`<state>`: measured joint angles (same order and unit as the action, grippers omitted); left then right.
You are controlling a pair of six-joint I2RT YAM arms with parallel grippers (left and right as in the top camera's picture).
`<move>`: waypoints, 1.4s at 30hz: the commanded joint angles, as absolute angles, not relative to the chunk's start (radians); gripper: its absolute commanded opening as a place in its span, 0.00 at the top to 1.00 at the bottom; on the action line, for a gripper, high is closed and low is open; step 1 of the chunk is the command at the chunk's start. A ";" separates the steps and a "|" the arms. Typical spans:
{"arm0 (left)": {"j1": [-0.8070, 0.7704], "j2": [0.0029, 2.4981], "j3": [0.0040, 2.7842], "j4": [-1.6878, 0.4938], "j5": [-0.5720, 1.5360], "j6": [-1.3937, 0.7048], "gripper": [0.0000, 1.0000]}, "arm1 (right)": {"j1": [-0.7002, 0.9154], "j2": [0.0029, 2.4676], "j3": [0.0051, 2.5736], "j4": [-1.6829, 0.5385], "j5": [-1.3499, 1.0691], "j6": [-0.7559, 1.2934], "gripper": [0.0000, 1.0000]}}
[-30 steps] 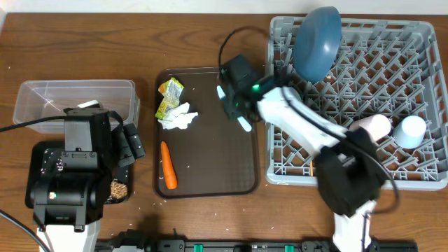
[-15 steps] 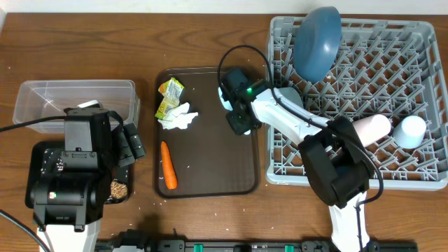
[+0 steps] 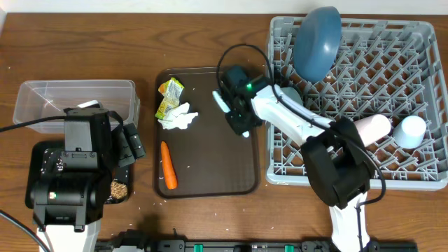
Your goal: Sort waste into correct bins and load items into the dishwasher rack
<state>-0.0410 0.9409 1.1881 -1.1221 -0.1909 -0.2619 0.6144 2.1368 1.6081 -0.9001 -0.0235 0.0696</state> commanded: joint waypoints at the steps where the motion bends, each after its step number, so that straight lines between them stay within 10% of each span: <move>1: -0.039 0.941 1.202 -1.125 -0.207 -0.266 0.02 | 0.622 2.138 1.645 -0.920 -0.028 0.058 0.99; 11: -0.039 0.941 1.202 -1.125 -0.207 -0.266 0.02 | 0.622 2.138 1.646 -0.917 -0.025 0.025 0.97; 14: -0.039 0.941 1.202 -1.125 -0.207 -0.266 0.02 | 0.614 2.138 1.639 -0.910 -0.028 -0.031 0.64; 18: -0.039 0.941 1.202 -1.125 -0.207 -0.266 0.02 | 0.614 2.146 1.618 -0.927 -0.027 -0.080 0.60; 23: -0.039 0.941 1.202 -1.125 -0.207 -0.266 0.02 | 0.603 2.178 1.599 -0.899 -0.027 -0.092 0.62; 33: -0.039 0.941 1.202 -1.125 -0.207 -0.266 0.02 | 0.595 2.247 1.601 -0.926 -0.039 -0.105 0.97; 42: -0.039 0.941 1.202 -1.125 -0.207 -0.266 0.02 | 0.597 2.245 1.639 -1.000 -0.085 -0.113 0.99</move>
